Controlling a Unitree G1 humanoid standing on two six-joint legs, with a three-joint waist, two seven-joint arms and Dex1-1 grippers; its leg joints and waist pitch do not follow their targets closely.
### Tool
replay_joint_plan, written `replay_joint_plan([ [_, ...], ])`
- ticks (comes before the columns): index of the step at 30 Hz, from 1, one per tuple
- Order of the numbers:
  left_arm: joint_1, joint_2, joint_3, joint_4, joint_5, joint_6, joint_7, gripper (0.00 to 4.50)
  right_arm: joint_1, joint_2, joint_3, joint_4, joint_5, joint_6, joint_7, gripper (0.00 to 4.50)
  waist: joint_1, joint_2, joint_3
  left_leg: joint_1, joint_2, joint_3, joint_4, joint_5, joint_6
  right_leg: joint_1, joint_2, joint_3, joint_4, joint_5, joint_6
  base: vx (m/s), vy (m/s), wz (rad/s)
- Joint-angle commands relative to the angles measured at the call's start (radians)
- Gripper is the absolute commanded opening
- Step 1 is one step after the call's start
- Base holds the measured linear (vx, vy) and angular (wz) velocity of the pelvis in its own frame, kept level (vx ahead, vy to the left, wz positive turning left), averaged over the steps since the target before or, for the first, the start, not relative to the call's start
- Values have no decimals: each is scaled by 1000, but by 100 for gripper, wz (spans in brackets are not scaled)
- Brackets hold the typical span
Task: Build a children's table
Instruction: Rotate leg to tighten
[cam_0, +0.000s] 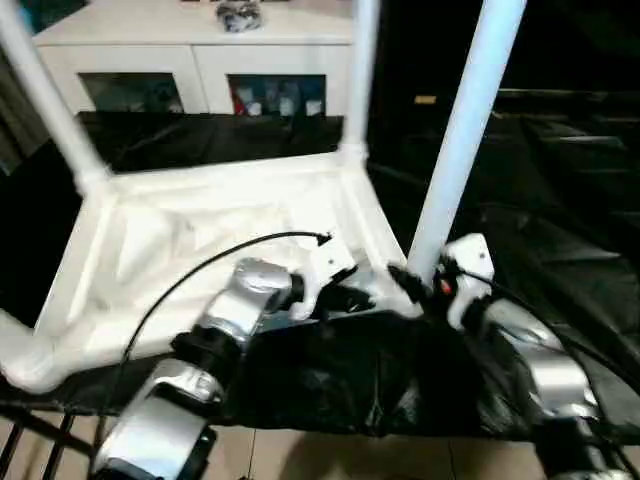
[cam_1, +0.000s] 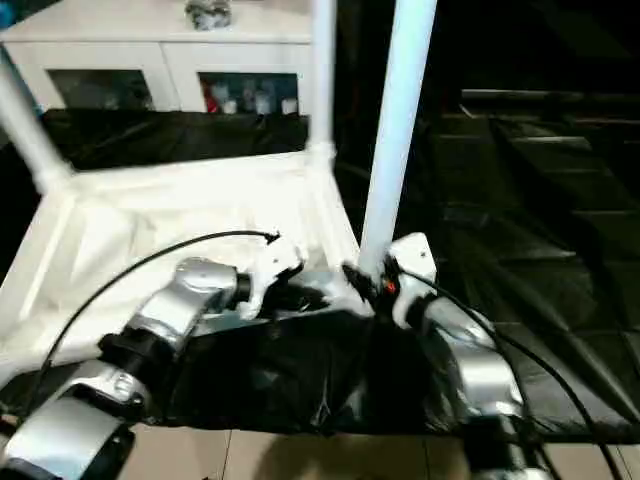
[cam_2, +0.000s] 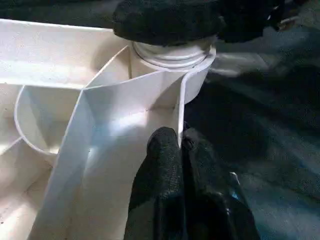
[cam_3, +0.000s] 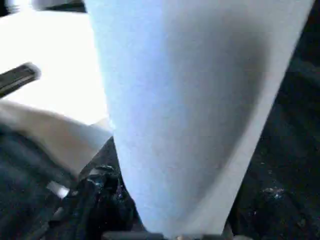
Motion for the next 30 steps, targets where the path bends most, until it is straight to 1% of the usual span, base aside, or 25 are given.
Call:
replay_joint_plan([
  [1, -10, -94, -15, 9, -23, 5, 72, 0, 8, 119, 115, 62, 31, 43, 6, 204, -1, -14, -28, 5, 33, -30, -84, -410, 7, 11, -51, 33, -101, -499, -140, 0, 0, 0],
  [2, -8, -101, -23, 6, -16, -1, 72, 0, -3, 147, 111, 77, 34, 41, -19, 204, -4, -13, -29, 4, 32, -31, -83, -414, 10, 12, -52, 32, -100, -501, -143, 0, 0, 0],
  [3, -6, -103, -28, 2, -12, -3, 70, 0, -7, 159, 110, 84, 29, 31, -29, 204, -6, -13, -29, 0, 31, -32, -85, -413, 14, 13, -51, 31, -101, -510, -136, 0, 0, 0],
  [5, -4, -100, -36, -3, -3, -13, 66, 0, -8, 161, 127, 84, 10, 4, -20, 204, -6, -11, -29, 1, 33, -31, -85, -415, 16, 11, -53, 33, -103, -516, -130, 0, 0, 0],
  [6, -2, -98, -38, -5, -1, -13, 64, 0, -8, 162, 130, 85, 0, -7, -23, 260, -6, -11, -29, 3, 33, -31, -85, -419, 16, 10, -52, 33, -104, -513, -131, 0, 0, 0],
  [7, 2, -93, -40, -9, 0, -17, 56, 0, -9, 163, 126, 86, -4, -17, -28, 274, -6, -11, -29, 1, 34, -32, -87, -418, 17, 11, -52, 34, -102, -500, -134, 0, 0, 0],
  [9, 10, -79, -38, -19, 1, -29, 31, 0, -7, 160, 102, 81, 6, -32, -9, 276, -7, -11, -28, 2, 34, -31, -87, -430, 18, 9, -52, 34, -103, -500, -137, 0, 0, 0],
  [11, 13, -71, -37, -22, -1, -38, 15, 0, -4, 149, 97, 75, 8, -38, 5, 295, -6, -9, -26, 3, 35, -31, -88, -432, 18, 8, -52, 35, -103, -501, -138, 0, 0, 0],
  [12, 18, -56, -26, -33, -25, -39, -19, 0, 5, 117, 90, 58, 20, -47, 43, 309, -7, -10, -26, 0, 35, -30, -88, -431, 21, 9, -52, 35, -102, -497, -139, 0, 0, 0],
  [14, 20, -53, -20, -37, -36, -34, -30, 0, 8, 108, 88, 51, 26, -49, 57, 319, -4, -12, -28, -1, 35, -29, -87, -413, 30, 12, -53, 37, -101, -478, -143, 0, 0, 0],
  [15, 20, -38, -18, -44, -47, -44, -62, 0, 19, 76, 87, 30, 41, -46, 107, 331, -4, -10, -28, -2, 36, -28, -87, -402, 34, 13, -53, 38, -100, -466, -146, 0, 0, 0],
  [16, 20, -23, -19, -49, -51, -50, -89, 0, 30, 44, 88, 11, 51, -39, 152, 341, 1, -13, -31, -4, 37, -25, -85, -366, 50, 18, -52, 40, -96, -416, -162, 0, 0, 0],
  [17, 19, -15, -21, -50, -52, -54, -101, 0, 34, 30, 89, 2, 56, -34, 173, 341, 1, -13, -31, -4, 37, -25, -85, -366, 50, 18, -52, 40, -96, -416, -162, 0, 0, 0],
  [18, 19, 8, -23, -56, -58, -67, -149, 0, 54, -27, 103, -29, 64, -17, 252, 349, 7, -14, -35, -7, 37, -21, -80, -304, 71, 25, -51, 41, -87, -328, -189, 0, 0, 0],
  [19, 19, 20, -24, -58, -60, -76, -175, 0, 65, -59, 111, -46, 66, -9, 295, 349, 8, -15, -35, -10, 36, -19, -78, -286, 79, 26, -50, 41, -85, -303, -197, 0, 0, 0],
  [20, 18, 28, -25, -60, -61, -86, -194, 0, 72, -81, 117, -56, 67, -6, 323, 371, 14, -13, -35, -6, 37, -15, -75, -267, 94, 24, -50, 42, -85, -284, -208, 0, 0, 0],
  [21, 18, 41, -27, -63, -64, -100, -224, 0, 81, -116, 126, -70, 68, -7, 366, 371, 16, -12, -37, -5, 38, -14, -73, -252, 97, 24, -52, 43, -81, -267, -216, 75, -39, 8],
  [22, 18, 49, -29, -65, -66, -102, -243, 0, 87, -140, 130, -81, 73, -2, 397, 371, 27, -10, -45, -8, 38, -14, -66, -179, 114, 33, -50, 41, -67, -162, -239, 57, -26, 5],
  [23, 18, 49, -29, -65, -66, -102, -243, 0, 87, -140, 130, -81, 73, -2, 397, 371, 31, -9, -45, -7, 40, -13, -65, -162, 121, 31, -50, 41, -64, -127, -249, 0, 0, 0],
  [24, 19, 69, -37, -72, -68, -111, -289, 0, 95, -187, 139, -99, 85, 15, 460, 371, 34, -9, -47, -10, 40, -13, -63, -133, 131, 36, -48, 38, -55, -66, -266, 0, 0, 0],
  [25, 19, 69, -37, -72, -68, -111, -289, 0, 95, -187, 139, -99, 85, 15, 460, 371, 37, -9, -49, -11, 40, -13, -60, -119, 139, 39, -48, 36, -50, -37, -273, 0, 0, 0],
  [26, 20, 77, -40, -76, -69, -112, -310, 0, 98, -208, 144, -105, 89, 21, 489, 371, 39, -7, -51, -12, 42, -12, -57, -93, 152, 37, -47, 35, -43, 14, -285, 0, 0, 0],
  [28, 23, 95, -45, -85, -73, -112, -351, 0, 102, -258, 153, -120, 102, 35, 559, 371, 43, -6, -55, -14, 43, -12, -51, -71, 169, 37, -46, 33, -38, 55, -299, 0, 0, 0],
  [29, 23, 95, -45, -85, -73, -112, -351, 0, 102, -258, 153, -120, 102, 35, 559, 371, 47, -6, -52, -16, 43, -12, -50, -75, 177, 35, -46, 32, -37, 50, -301, 0, 0, 0],
  [30, 25, 112, -53, -91, -75, -116, -381, 0, 102, -293, 159, -131, 114, 53, 609, 371, 50, -6, -49, -16, 44, -11, -53, -100, 172, 35, -49, 31, -42, 5, -299, 0, 0, 0],
])
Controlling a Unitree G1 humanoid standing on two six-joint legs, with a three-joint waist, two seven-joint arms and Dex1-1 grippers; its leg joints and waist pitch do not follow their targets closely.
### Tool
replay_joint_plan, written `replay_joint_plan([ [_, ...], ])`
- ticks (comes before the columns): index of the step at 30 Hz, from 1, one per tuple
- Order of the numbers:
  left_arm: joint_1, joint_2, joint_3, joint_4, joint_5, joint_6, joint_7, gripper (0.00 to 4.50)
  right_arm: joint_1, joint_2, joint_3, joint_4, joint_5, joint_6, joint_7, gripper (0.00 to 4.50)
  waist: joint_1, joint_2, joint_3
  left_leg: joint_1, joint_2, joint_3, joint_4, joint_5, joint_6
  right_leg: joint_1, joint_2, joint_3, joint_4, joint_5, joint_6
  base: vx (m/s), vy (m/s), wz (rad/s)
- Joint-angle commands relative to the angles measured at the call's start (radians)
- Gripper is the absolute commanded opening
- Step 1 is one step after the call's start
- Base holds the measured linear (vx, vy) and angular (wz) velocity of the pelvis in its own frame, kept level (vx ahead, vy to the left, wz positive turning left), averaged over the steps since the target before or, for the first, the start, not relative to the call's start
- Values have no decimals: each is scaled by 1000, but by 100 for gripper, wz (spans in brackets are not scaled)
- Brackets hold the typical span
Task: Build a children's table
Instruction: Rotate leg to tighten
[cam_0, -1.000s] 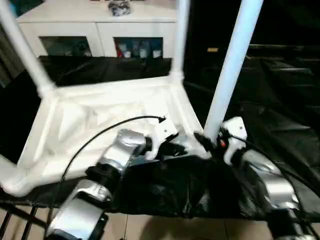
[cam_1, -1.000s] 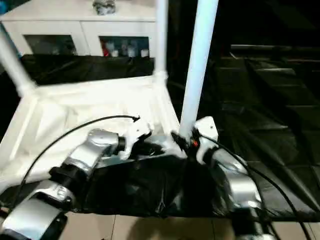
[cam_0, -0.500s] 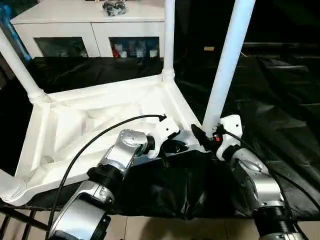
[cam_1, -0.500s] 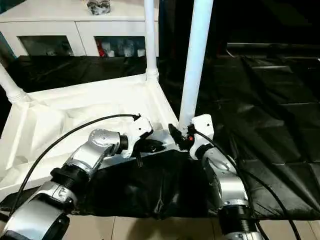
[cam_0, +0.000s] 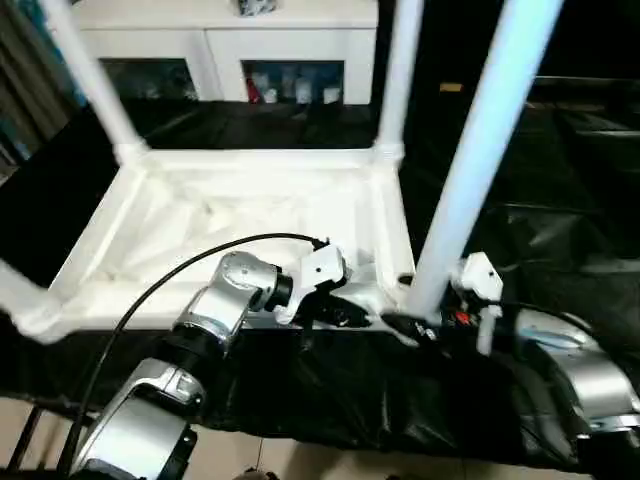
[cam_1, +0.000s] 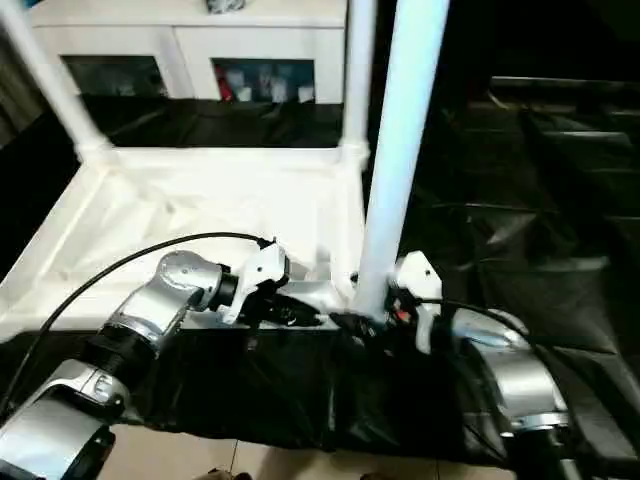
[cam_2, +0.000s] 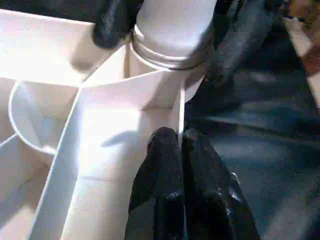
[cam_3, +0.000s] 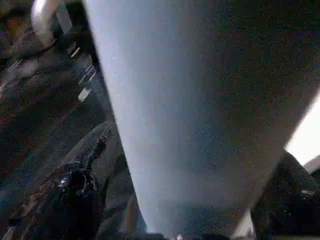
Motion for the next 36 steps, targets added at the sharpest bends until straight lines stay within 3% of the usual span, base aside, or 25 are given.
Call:
replay_joint_plan([
  [1, 7, 2, -9, -23, -36, -14, -42, 0, 20, -22, 58, -7, 13, 39, 80, 347, 1, -18, -50, 6, 42, -11, -47, -126, 157, 54, -50, 35, -51, -38, -289, 0, 0, 0],
  [6, 6, 25, -17, -18, -36, -25, -89, 0, 13, -65, 70, -13, 21, 60, 141, 333, 4, -18, -48, 10, 44, -12, -51, -165, 120, 52, -52, 38, -56, -92, -281, 0, 0, 0],
  [14, 4, 46, -18, -21, -48, -27, -140, 0, -10, -89, 84, -12, 46, 79, 207, 268, 8, -22, -54, 7, 41, -12, -42, -102, 147, 56, -52, 36, -44, -8, -295, 0, 0, 0],
  [25, 4, 43, -15, -11, -46, -33, -150, 0, 1, -86, 100, -32, 59, 97, 220, 257, 10, -20, -54, 8, 41, -12, -41, -111, 140, 56, -50, 36, -45, -29, -295, 0, 0, 0],
  [32, -1, 10, 6, 0, -41, -16, -61, 0, 16, 4, 56, -12, 50, 44, 72, 256, 7, -21, -51, 6, 40, -12, -44, -145, 117, 53, -51, 36, -50, -90, -282, 0, 0, 0],
  [36, 2, -53, 20, 8, -23, 23, 74, 0, 19, 124, 13, 39, 20, 17, -139, 256, -16, -25, -43, 7, 35, -17, -52, -219, 60, 50, -53, 38, -66, -231, -247, 0, 0, 0],
])
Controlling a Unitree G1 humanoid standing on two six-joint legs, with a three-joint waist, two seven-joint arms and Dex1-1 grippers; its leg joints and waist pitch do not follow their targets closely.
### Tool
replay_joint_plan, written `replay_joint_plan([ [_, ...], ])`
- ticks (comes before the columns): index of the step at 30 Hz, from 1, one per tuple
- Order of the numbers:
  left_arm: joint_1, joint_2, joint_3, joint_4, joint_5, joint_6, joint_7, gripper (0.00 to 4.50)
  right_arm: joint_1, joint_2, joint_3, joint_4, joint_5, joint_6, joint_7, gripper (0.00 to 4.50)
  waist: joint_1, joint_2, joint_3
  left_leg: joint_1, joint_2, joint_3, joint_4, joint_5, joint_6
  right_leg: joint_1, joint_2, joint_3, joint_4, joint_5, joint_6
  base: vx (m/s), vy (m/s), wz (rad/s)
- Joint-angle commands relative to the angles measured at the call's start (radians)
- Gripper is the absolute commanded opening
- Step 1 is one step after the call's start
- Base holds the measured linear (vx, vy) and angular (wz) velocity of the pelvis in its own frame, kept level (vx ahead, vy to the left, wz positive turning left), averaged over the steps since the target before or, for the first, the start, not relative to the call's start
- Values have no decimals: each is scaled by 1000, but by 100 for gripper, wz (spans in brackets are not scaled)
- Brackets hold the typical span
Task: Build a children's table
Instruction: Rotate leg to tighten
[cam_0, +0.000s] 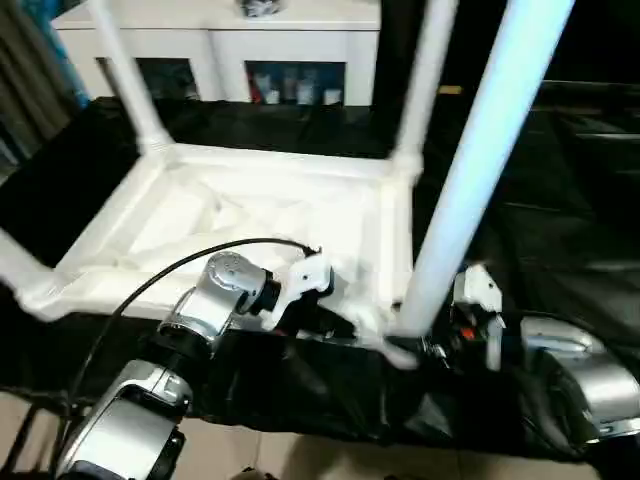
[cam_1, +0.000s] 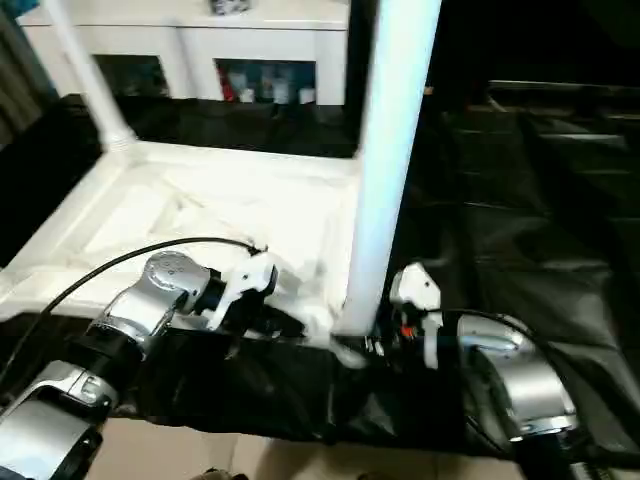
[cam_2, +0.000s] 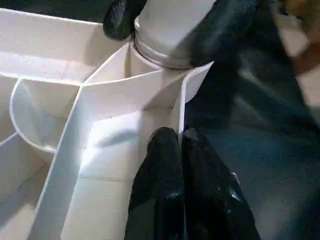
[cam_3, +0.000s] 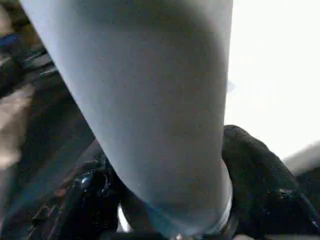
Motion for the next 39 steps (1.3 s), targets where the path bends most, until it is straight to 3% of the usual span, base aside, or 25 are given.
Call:
replay_joint_plan([
  [1, -4, -64, 2, -2, -24, 17, 52, 0, 6, 51, 51, 13, -10, 1, -58, 256, 2, -19, -46, 3, 33, -17, -65, -223, 63, 48, -52, 36, -80, -247, -239, 0, 0, 0],
  [3, -12, -122, 13, 19, -5, 45, 179, 0, -3, 141, 32, 57, -40, -17, -201, 256, -5, -17, -44, 4, 33, -17, -67, -230, 62, 44, -50, 36, -85, -271, -226, 0, 0, 0],
  [5, -17, -144, 17, 29, 2, 52, 225, 0, -9, 176, 24, 74, -50, -31, -254, 256, -8, -18, -43, 4, 30, -18, -68, -237, 53, 44, -51, 35, -89, -316, -209, 0, 0, 0],
  [10, -17, -222, 9, 40, 31, 66, 366, 0, -56, 348, 3, 171, -106, -59, -521, 254, -13, -16, -44, 4, 28, -19, -70, -233, 52, 41, -49, 38, -91, -320, -190, 0, 0, 0],
  [15, -1, -230, -6, 26, 45, 67, 370, 0, -76, 372, 38, 194, -161, -118, -542, 254, -21, -14, -40, 4, 29, -20, -75, -273, 49, 37, -48, 39, -96, -347, -176, 0, 0, 0],
  [16, 2, -227, -7, 22, 43, 65, 362, 0, -80, 369, 35, 195, -164, -129, -544, 310, -22, -13, -41, 4, 30, -21, -76, -277, 49, 36, -48, 39, -96, -346, -177, 0, 0, 0],
  [19, 7, -207, 0, 14, 37, 51, 323, 0, -79, 341, 15, 180, -140, -151, -479, 324, -25, -14, -42, 2, 30, -21, -76, -280, 56, 38, -48, 41, -95, -335, -181, 0, 0, 0],
  [22, 9, -186, 1, 8, 24, 35, 287, 0, -68, 307, 16, 155, -117, -154, -406, 347, -24, -14, -45, 2, 31, -19, -72, -249, 75, 41, -48, 42, -90, -267, -199, 0, 0, 0],
  [26, 13, -145, 2, -9, 3, 10, 202, 0, -46, 227, 36, 109, -108, -151, -293, 380, -19, -20, -48, -5, 28, -16, -64, -175, 121, 50, -49, 41, -82, -176, -224, 0, 0, 0],
  [30, 25, -101, -7, -43, -24, -6, 90, 0, -25, 140, 44, 67, -90, -149, -177, 380, -5, -19, -46, 2, 33, -12, -63, -161, 134, 44, -49, 42, -80, -175, -237, 0, 0, 0],
  [33, 30, -65, -20, -59, -30, -14, 15, 0, -4, 53, 49, 26, -57, -124, -46, 380, 1, -18, -44, 2, 37, -13, -64, -177, 140, 48, -47, 41, -77, -169, -239, 0, 0, 0],
  [39, 22, -30, -33, -61, -30, -25, -76, 0, 15, -62, 88, -28, -24, -64, 132, 380, 11, -19, -44, 3, 40, -11, -64, -186, 131, 46, -47, 40, -76, -175, -247, 0, 0, 0],
])
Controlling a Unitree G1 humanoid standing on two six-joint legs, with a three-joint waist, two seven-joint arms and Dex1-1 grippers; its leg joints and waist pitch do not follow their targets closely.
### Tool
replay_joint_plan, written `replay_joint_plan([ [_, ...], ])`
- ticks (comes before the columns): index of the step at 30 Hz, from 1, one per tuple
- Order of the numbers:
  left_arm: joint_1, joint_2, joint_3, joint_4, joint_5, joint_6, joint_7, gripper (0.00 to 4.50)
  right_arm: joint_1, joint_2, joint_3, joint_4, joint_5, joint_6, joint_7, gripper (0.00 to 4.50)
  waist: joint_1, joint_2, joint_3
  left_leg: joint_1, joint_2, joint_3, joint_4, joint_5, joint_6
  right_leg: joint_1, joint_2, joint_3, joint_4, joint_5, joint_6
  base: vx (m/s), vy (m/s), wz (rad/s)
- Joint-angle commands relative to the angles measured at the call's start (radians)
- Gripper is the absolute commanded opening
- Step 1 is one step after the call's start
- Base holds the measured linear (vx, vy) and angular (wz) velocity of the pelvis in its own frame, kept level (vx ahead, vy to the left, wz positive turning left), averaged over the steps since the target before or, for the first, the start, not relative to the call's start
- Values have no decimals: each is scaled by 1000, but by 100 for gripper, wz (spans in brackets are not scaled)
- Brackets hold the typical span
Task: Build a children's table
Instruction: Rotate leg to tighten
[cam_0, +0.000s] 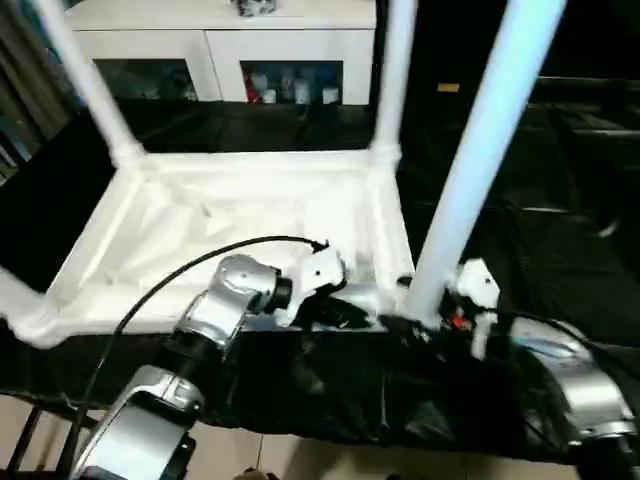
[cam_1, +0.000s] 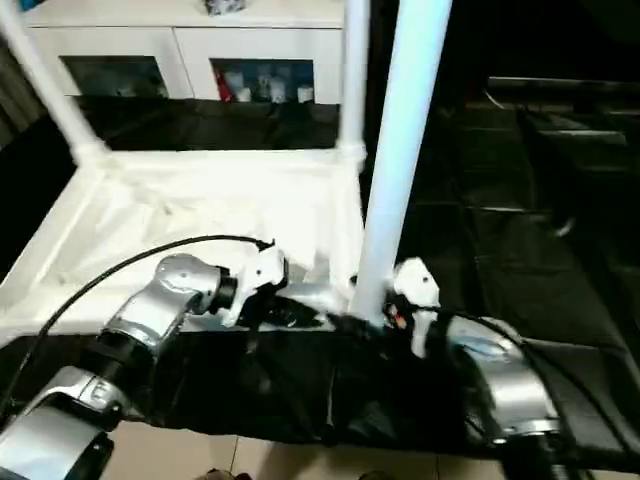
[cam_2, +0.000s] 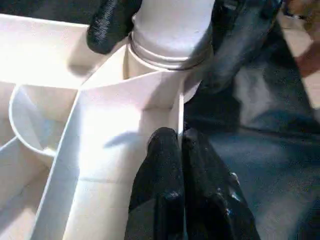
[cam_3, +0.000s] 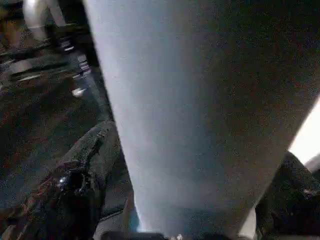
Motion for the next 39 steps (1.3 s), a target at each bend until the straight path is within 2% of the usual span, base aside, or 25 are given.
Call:
replay_joint_plan([
  [1, 1, -14, -27, -17, -43, -16, -58, 0, 9, -14, 53, -25, 11, 28, 72, 380, 0, -25, -44, 5, 42, -12, -59, -188, 126, 47, -48, 37, -71, -173, -250, 0, 0, 0],
  [4, -5, -1, -32, -15, -45, -24, -83, 0, 5, -30, 60, -34, 24, 48, 109, 355, 5, -28, -46, 4, 41, -12, -57, -178, 124, 48, -50, 38, -69, -169, -249, 0, 0, 0],
  [10, -12, 16, -38, -13, -51, -34, -131, 0, -4, -63, 87, -48, 43, 72, 179, 305, 11, -27, -48, 5, 42, -12, -55, -152, 132, 48, -50, 36, -64, -123, -264, 0, 0, 0],
  [15, -10, 22, -41, -10, -49, -42, -145, 0, -4, -69, 94, -56, 47, 81, 195, 269, 14, -27, -48, 6, 42, -13, -55, -156, 125, 48, -51, 37, -64, -136, -262, 0, 0, 0],
  [23, -6, 24, -38, -7, -49, -42, -142, 0, 5, -60, 103, -69, 52, 91, 192, 261, 16, -28, -51, 5, 42, -12, -52, -137, 131, 50, -50, 36, -61, -112, -267, 0, 0, 0],
  [26, -5, 16, -29, -3, -49, -36, -124, 0, 12, -37, 86, -67, 61, 92, 160, 261, 16, -27, -53, 5, 42, -13, -51, -135, 130, 51, -50, 35, -60, -109, -268, 0, 0, 0],
  [29, -13, -9, -12, 16, -35, -15, -42, 0, 21, 33, 45, -53, 59, 89, 42, 260, 15, -28, -50, 3, 40, -13, -54, -154, 118, 49, -51, 36, -64, -143, -260, 0, 0, 0],
  [30, -17, -17, -9, 23, -29, -9, -15, 0, 18, 50, 35, -41, 50, 82, 6, 260, 12, -26, -49, 5, 39, -15, -57, -171, 102, 48, -51, 35, -67, -178, -254, 0, 0, 0],
  [31, -17, -17, -9, 23, -29, -9, -15, 0, 18, 50, 35, -41, 50, 82, 6, 260, 5, -29, -46, 4, 38, -16, -59, -195, 88, 48, -51, 35, -71, -218, -245, 0, 0, 0],
  [35, -40, -76, 14, 73, 6, 33, 163, 0, -12, 147, -6, 60, -23, 28, -216, 259, -10, -28, -42, 6, 34, -19, -63, -237, 51, 44, -52, 37, -82, -314, -214, 0, 0, 0],
  [36, -45, -101, 21, 83, 12, 50, 218, 0, -21, 184, -16, 85, -36, 17, -282, 259, -18, -29, -42, 7, 33, -19, -63, -245, 44, 41, -52, 37, -84, -328, -210, 0, 0, 0],
  [38, -47, -135, 28, 88, 15, 74, 277, 0, -36, 234, -30, 117, -50, 21, -374, 259, -22, -29, -41, 5, 31, -21, -66, -251, 39, 44, -51, 35, -86, -347, -201, 0, 0, 0],
  [39, -46, -158, 31, 87, 17, 88, 311, 0, -48, 268, -37, 138, -61, 26, -437, 259, -25, -29, -40, 7, 33, -20, -67, -257, 41, 39, -49, 37, -89, -352, -195, 0, 0, 0],
])
